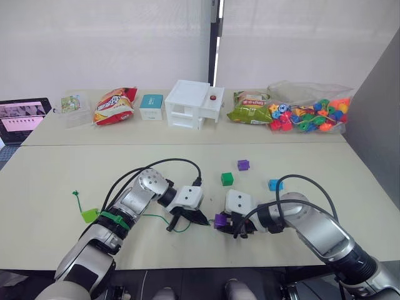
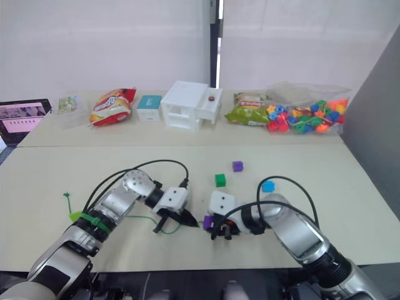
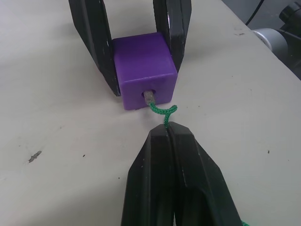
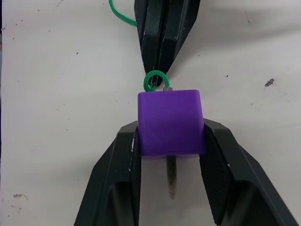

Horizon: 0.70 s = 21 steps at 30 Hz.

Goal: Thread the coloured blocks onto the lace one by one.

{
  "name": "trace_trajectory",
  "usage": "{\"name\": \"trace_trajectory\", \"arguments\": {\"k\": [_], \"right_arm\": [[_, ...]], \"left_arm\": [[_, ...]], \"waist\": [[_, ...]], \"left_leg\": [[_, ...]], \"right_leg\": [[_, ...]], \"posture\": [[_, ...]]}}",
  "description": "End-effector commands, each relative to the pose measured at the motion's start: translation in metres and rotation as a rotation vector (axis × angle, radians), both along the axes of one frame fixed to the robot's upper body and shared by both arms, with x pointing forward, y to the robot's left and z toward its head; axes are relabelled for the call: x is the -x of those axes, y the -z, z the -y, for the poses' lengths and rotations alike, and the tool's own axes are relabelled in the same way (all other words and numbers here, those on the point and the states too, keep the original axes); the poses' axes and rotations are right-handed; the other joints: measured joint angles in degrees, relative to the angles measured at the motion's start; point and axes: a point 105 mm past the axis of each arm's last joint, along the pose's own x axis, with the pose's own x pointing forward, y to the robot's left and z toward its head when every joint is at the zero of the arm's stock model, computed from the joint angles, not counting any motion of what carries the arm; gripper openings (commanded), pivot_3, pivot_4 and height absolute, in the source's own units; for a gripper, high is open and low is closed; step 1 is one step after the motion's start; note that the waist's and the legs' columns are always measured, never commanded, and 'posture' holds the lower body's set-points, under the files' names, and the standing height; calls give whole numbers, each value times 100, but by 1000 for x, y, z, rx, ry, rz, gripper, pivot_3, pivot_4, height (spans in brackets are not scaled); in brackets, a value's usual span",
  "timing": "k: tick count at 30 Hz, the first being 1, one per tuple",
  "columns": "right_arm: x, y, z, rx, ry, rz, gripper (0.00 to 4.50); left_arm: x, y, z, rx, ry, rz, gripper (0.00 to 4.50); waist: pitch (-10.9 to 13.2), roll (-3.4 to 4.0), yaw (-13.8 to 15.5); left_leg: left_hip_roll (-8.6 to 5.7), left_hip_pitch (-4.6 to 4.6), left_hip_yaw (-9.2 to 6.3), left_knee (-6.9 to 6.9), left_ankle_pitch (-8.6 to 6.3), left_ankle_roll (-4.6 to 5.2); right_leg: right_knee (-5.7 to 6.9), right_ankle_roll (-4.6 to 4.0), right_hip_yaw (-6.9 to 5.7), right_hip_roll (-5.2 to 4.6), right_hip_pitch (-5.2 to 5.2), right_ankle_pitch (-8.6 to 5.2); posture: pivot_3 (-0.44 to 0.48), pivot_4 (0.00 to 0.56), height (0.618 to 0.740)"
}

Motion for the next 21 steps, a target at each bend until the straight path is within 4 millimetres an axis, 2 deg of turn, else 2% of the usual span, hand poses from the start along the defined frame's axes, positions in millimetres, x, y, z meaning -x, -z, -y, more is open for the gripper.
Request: {"name": "trace_trajectory", "arguments": {"k": [1, 9, 14, 18, 19, 20, 21], "right_arm": [[2, -7, -3, -23, -13, 19, 1198], [2, -7, -3, -24, -13, 19, 1198], [1, -5, -1, -16, -3, 18, 1198], [1, -4, -1, -18, 10, 16, 1198], [1, -4, -1, -21, 14, 16, 1198], [0, -4, -1, -23, 18, 19, 1198], [-1, -5, 0, -25, 28, 27, 1698]], "left_arm": [[2, 2, 0, -18, 2, 9, 13], [0, 2, 8, -16, -6, 22, 13], [0, 3, 5, -23, -29, 30, 13], [-4, -5, 1, 6, -92, 37, 13], [-6, -8, 0, 16, -107, 39, 576], [-6, -11, -1, 23, -118, 33, 846], [-3, -16, -3, 29, -115, 26, 1163]], "waist": [[0, 0, 0], [0, 0, 10], [0, 0, 10], [0, 0, 5], [0, 0, 5], [0, 0, 4], [0, 0, 4]], "left_leg": [[0, 0, 0, 0, 0, 0], [-1, 0, 0, 0, 0, 0], [-1, 0, 0, 1, 0, 0], [0, 1, 0, 0, 0, 0], [0, 1, -1, 1, 0, 0], [0, 1, -1, 1, 0, 0], [0, 1, -1, 1, 0, 0]], "right_leg": [[0, 0, 0, 0, 0, 0], [-1, 0, 0, -1, 2, 0], [-1, 0, 0, -1, 2, 0], [0, 0, 0, -1, 2, 0], [0, 0, 0, -1, 2, 0], [0, 0, 0, -1, 2, 0], [1, 0, 0, -1, 2, 0]], "posture": [[0, 150, 740], [0, 150, 740], [0, 150, 740], [0, 150, 740], [0, 150, 740], [0, 150, 740], [0, 150, 740]]}}
